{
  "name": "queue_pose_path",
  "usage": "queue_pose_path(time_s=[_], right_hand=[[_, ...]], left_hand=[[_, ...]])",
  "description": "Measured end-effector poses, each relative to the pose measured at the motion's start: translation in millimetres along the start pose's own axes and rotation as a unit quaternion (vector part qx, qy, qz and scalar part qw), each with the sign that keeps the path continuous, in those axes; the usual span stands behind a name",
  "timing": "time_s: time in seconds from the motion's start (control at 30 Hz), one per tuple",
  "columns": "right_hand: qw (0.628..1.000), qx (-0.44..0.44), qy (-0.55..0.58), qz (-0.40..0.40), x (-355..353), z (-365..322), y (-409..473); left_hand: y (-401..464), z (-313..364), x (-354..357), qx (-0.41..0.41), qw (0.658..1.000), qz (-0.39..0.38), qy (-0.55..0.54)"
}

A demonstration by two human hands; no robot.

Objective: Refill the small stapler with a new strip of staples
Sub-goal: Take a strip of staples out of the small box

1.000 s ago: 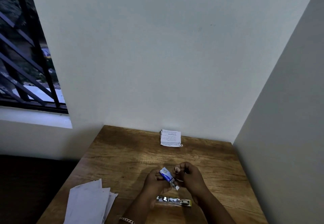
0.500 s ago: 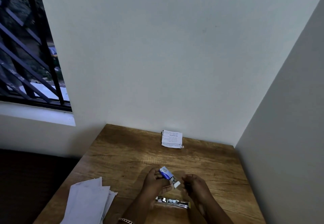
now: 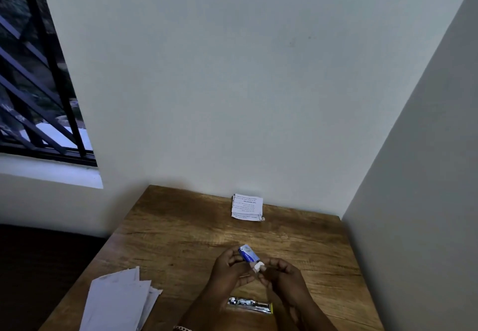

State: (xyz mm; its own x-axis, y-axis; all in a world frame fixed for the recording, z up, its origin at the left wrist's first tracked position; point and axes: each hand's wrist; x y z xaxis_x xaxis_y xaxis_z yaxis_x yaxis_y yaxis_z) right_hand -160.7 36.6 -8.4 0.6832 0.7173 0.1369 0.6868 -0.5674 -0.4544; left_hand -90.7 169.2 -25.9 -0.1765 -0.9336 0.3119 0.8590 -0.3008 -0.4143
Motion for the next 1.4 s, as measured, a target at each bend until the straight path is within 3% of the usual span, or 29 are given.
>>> queue_pose_path(time_s=[0.7, 0.8, 0.97, 1.13, 1.4], right_hand=[[0.998, -0.024, -0.021, 0.047, -16.0, -4.1, 15.5], [0.996, -0.026, -0.023, 0.084, -24.3, -6.6, 21.3], [0.977, -0.052, -0.066, 0.194, -47.6, -10.2, 33.8], [0.945, -0.061, -0.149, 0.286, -81.1, -14.5, 63.7], [0.923, -0.071, -0.238, 0.293, -123.5, -46.2, 106.9]], left_hand=[[13.3, -8.0, 33.7, 0.060, 0.988, -0.025, 0.139], [17.2, -13.5, 49.7, 0.120, 0.972, -0.034, 0.199], [22.3, -36.1, 87.5, 0.124, 0.966, -0.055, 0.222], [29.1, -59.2, 128.3, 0.117, 0.947, -0.151, 0.257], [52.9, -61.9, 188.3, 0.169, 0.912, -0.218, 0.302]])
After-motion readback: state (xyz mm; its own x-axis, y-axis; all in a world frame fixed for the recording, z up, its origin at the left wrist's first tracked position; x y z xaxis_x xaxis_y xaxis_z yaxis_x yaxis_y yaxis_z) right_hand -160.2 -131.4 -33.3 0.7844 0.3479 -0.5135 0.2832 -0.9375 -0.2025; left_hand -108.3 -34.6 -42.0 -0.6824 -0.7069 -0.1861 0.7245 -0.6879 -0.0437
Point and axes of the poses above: each hand's wrist, its own y-axis towards the middle knuckle, its own x-axis out of the palm, z = x × y, and after that the axes turned 11 degrees about z, right-handed
